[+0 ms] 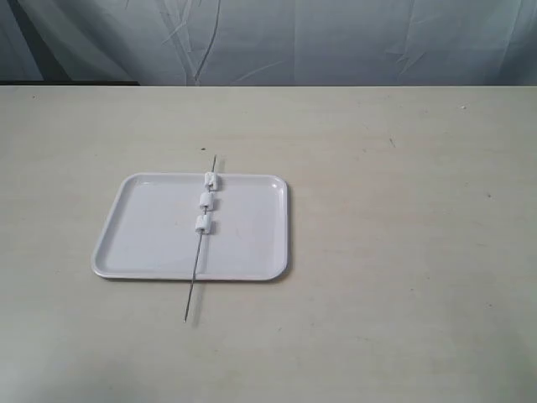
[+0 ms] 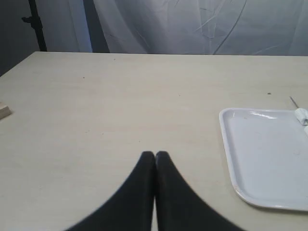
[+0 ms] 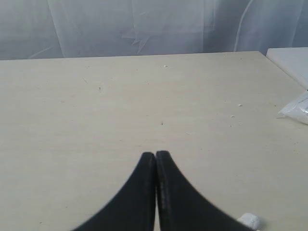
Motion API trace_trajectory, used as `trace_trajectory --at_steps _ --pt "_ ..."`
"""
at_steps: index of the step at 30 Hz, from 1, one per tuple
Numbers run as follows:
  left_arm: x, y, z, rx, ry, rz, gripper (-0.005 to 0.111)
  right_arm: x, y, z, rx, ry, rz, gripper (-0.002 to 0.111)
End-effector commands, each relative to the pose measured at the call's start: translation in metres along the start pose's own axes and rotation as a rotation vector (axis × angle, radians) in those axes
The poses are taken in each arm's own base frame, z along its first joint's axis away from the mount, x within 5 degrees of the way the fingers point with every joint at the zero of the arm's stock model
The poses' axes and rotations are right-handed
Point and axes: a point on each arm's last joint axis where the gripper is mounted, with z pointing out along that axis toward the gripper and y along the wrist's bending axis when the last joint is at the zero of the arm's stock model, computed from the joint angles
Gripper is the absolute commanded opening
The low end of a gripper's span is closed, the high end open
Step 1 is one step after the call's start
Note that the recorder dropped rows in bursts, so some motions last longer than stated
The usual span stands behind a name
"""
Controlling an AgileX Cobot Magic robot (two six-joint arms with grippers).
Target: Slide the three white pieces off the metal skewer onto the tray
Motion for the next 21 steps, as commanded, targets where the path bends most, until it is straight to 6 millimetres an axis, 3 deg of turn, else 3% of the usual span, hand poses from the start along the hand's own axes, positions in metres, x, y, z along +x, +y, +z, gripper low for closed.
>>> trace_trajectory --at_steps 1,9,13,17,18,21 --pt "0.001 0.0 0.0 -0.004 -0.007 -0.001 0.0 0.0 0.0 0.0 0.005 -0.005 0.001 0.0" --pt "0.001 0.0 0.0 -0.004 -0.007 0.001 0.0 0.0 0.0 0.0 0.005 -0.005 0.001 0.0" --pt "0.0 0.005 0.0 -0.053 -0.014 0.14 0.0 0.0 0.0 0.0 0.005 -0.005 0.001 0.0" --pt "-0.026 0.0 -0.004 -0.028 -0.304 0.16 0.0 -0.012 -0.001 -0.001 0.017 -0.139 -0.025 0.0" --pt "-0.036 -0.002 -0.008 -0.016 -0.425 0.164 0.0 -0.023 -0.001 -0.003 0.013 -0.267 -0.005 0.0" --pt "-0.048 -0.004 -0.014 0.0 -0.573 0.169 0.0 -0.04 -0.001 -0.01 0.016 -0.466 0.012 0.0"
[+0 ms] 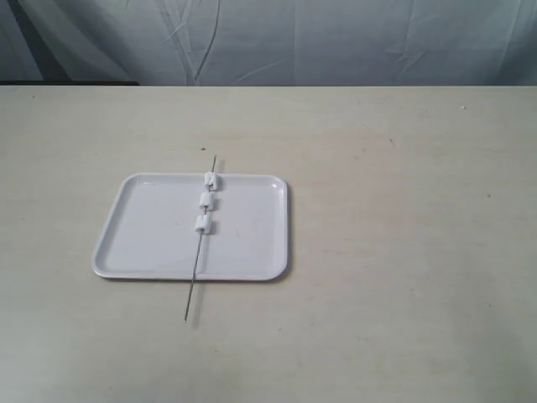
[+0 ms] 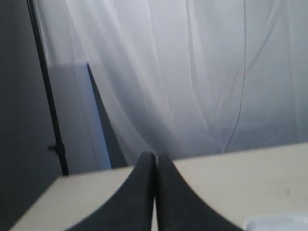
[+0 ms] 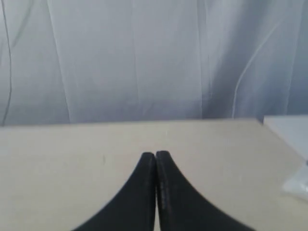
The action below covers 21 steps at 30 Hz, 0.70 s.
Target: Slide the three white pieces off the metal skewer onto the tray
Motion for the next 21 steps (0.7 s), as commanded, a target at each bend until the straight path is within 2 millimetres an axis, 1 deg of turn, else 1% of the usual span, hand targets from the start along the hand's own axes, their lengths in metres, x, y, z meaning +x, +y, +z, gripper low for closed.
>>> trace_trajectory --at_steps 1,8,17,21 --pt "-0.015 0.0 -0.002 0.001 -0.172 0.003 0.0 -0.019 -0.001 -0.002 0.011 -0.213 0.011 0.0" --pt "-0.015 0.0 -0.002 0.002 -0.176 0.003 0.0 -0.026 -0.001 -0.004 0.014 -0.293 0.017 0.0" --pt "-0.025 -0.001 -0.004 0.004 -0.28 0.001 0.0 -0.038 -0.002 -0.009 0.02 -0.441 0.018 0.0" --pt "-0.029 -0.001 -0.005 0.006 -0.332 0.0 0.0 -0.039 -0.002 -0.009 0.005 -0.445 0.084 0.0"
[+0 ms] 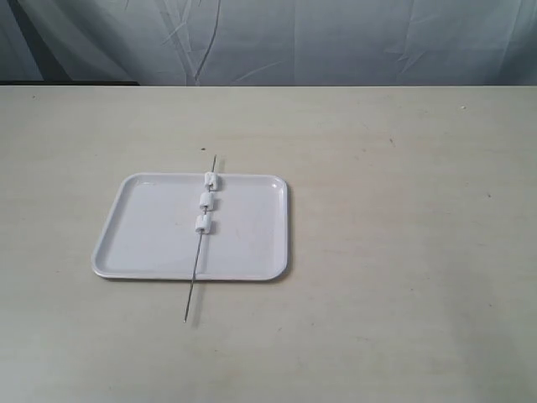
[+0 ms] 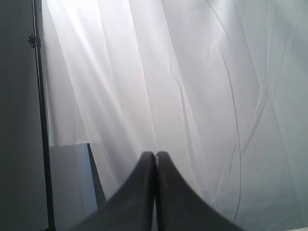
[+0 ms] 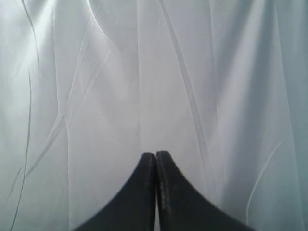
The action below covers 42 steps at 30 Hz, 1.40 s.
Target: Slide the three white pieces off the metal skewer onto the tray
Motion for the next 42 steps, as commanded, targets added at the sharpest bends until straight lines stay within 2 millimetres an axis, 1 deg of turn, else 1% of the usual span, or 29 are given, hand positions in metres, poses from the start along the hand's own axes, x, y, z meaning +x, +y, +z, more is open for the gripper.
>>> trace_trajectory --at_steps 1,3,5,7,8,10,12,14,15,17,19,20,21,22,23,24,26,27,28,30,31,33,34,35,36,38,39,41,42 --pt "-0.007 0.0 -0.001 0.001 -0.083 -0.002 0.0 -0.003 0.0 0.0 0.005 -0.036 0.09 0.0" --pt "-0.013 0.0 -0.001 0.006 -0.145 -0.05 0.0 -0.006 -0.001 -0.001 0.0 -0.077 0.191 0.0" --pt "-0.023 -0.001 -0.003 0.014 -0.259 -0.072 0.0 -0.015 -0.001 -0.002 -0.018 -0.168 0.325 0.0" --pt "-0.037 0.002 -0.006 0.018 -0.38 -0.153 0.0 -0.022 0.0 -0.002 -0.038 -0.226 0.381 0.0" --pt "-0.05 0.005 -0.005 0.012 -0.422 -0.196 0.0 -0.032 0.0 -0.001 -0.05 -0.245 0.365 0.0" --pt "-0.08 0.012 -0.003 -0.01 -0.458 -0.214 0.0 -0.058 0.002 0.002 -0.071 -0.274 0.317 0.0" --pt "-0.106 0.017 -0.001 -0.022 -0.44 -0.2 0.0 -0.094 0.002 0.002 -0.081 -0.323 0.287 0.0" --pt "-0.133 0.022 0.007 -0.025 -0.418 -0.167 0.0 -0.131 0.001 0.007 -0.075 -0.341 0.285 0.0" --pt "-0.141 0.023 0.014 -0.02 -0.409 -0.141 0.0 -0.148 0.001 0.011 -0.076 -0.335 0.289 0.0" --pt "-0.167 0.023 0.028 0.009 -0.449 -0.061 0.0 -0.175 0.0 0.024 -0.084 -0.299 0.294 0.0" --pt "-0.192 0.024 0.043 0.053 -0.493 -0.044 0.0 -0.201 -0.001 0.043 -0.098 -0.239 0.295 0.0" --pt "-0.2 0.025 0.051 0.066 -0.489 -0.046 0.0 -0.21 -0.001 0.052 -0.102 -0.206 0.3 0.0" --pt "-0.21 0.026 0.059 0.076 -0.481 -0.028 0.0 -0.22 -0.001 0.064 -0.107 -0.153 0.31 0.0" --pt "-0.214 0.027 0.074 0.09 -0.422 -0.036 0.0 -0.227 0.0 0.078 -0.112 -0.094 0.318 0.0" --pt "-0.217 0.031 0.084 0.072 -0.34 -0.009 0.0 -0.235 0.001 0.092 -0.119 -0.04 0.328 0.0" --pt "-0.212 0.035 0.099 0.046 -0.227 -0.015 0.0 -0.239 0.003 0.107 -0.124 0.038 0.339 0.0" --pt "-0.196 0.043 0.126 -0.032 -0.005 -0.159 0.0 -0.235 0.011 0.134 -0.151 0.231 0.315 0.0" --pt "-0.187 0.045 0.135 -0.061 0.08 -0.197 0.0 -0.231 0.018 0.149 -0.19 0.346 0.262 0.0" --pt "-0.172 0.045 0.147 -0.097 0.21 -0.239 0.0 -0.223 0.027 0.162 -0.247 0.471 0.19 0.0" --pt "-0.152 0.038 0.158 -0.084 0.411 -0.267 0.0 -0.205 0.046 0.181 -0.378 0.718 0.112 0.0" --pt "-0.136 0.026 0.165 -0.012 0.556 -0.304 0.0 -0.192 0.059 0.19 -0.451 0.862 0.113 0.0" --pt "-0.106 0.001 0.172 0.144 0.817 -0.333 0.0 -0.164 0.083 0.205 -0.569 1.109 0.158 0.0" --pt "-0.09 -0.014 0.175 0.254 0.949 -0.348 0.0 -0.148 0.097 0.212 -0.625 1.204 0.201 0.0" --pt "-0.079 -0.028 0.177 0.359 1.05 -0.4 0.0 -0.138 0.109 0.218 -0.672 1.251 0.247 0.0" --pt "-0.065 -0.043 0.178 0.476 1.16 -0.428 0.0 -0.118 0.126 0.225 -0.725 1.331 0.31 0.0" --pt "-0.037 -0.065 0.18 0.639 1.36 -0.51 0.0 -0.092 0.149 0.226 -0.788 1.439 0.355 0.0" --pt "-0.023 -0.075 0.179 0.692 1.456 -0.564 0.0 -0.073 0.166 0.222 -0.829 1.521 0.366 0.0" --pt "0.002 -0.089 0.174 0.732 1.591 -0.595 0.0 -0.047 0.189 0.211 -0.876 1.637 0.351 0.0" --pt "0.014 -0.095 0.172 0.732 1.635 -0.602 0.0 -0.032 0.203 0.199 -0.912 1.704 0.322 0.001"
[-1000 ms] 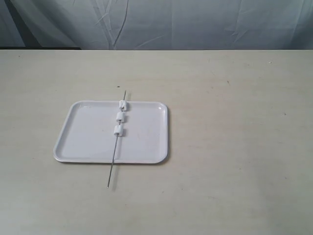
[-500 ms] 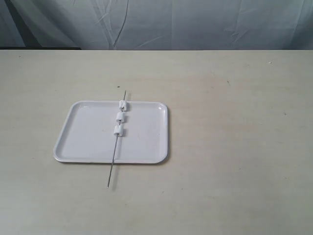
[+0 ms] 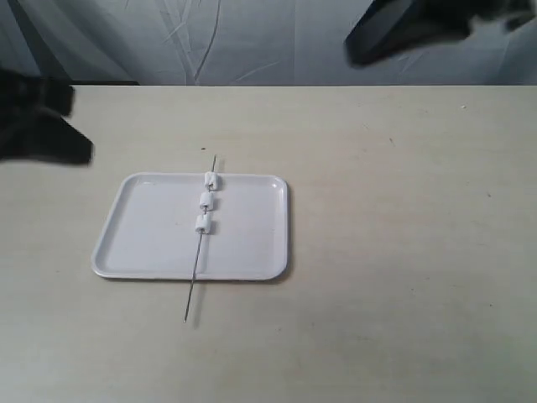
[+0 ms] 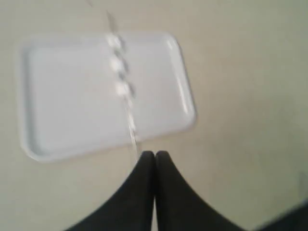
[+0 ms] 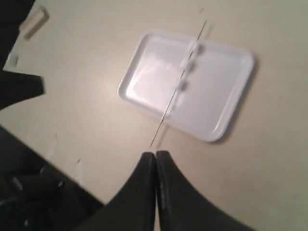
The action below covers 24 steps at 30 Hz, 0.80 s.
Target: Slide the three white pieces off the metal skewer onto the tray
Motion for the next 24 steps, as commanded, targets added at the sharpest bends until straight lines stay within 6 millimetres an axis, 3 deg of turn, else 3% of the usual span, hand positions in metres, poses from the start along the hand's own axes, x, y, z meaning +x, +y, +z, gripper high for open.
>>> trace_trajectory --at_steps 1,4,11,14,16,18,24 --pt "0.014 0.005 0.058 0.127 0.245 -0.072 0.0 0.021 0.01 0.077 -0.074 0.244 -0.018 0.001" --pt "0.015 0.015 0.079 0.107 0.248 -0.079 0.0 0.036 0.015 0.126 -0.067 0.273 -0.053 0.001" --pt "0.023 0.039 0.107 -0.006 0.252 -0.085 0.0 0.064 0.013 0.225 -0.045 0.311 0.032 0.001" --pt "0.028 0.049 0.118 -0.051 0.324 -0.044 0.0 0.072 0.01 0.258 -0.041 0.311 0.067 0.018" --pt "0.032 0.055 0.124 -0.078 0.377 -0.018 0.0 0.076 0.004 0.275 -0.028 0.299 0.098 0.038" --pt "0.034 0.061 0.127 -0.11 0.411 0.017 0.0 0.078 -0.001 0.286 -0.022 0.299 0.139 0.047" --pt "0.029 0.066 0.132 -0.147 0.348 0.039 0.013 0.084 -0.012 0.307 0.005 0.292 0.199 0.036"
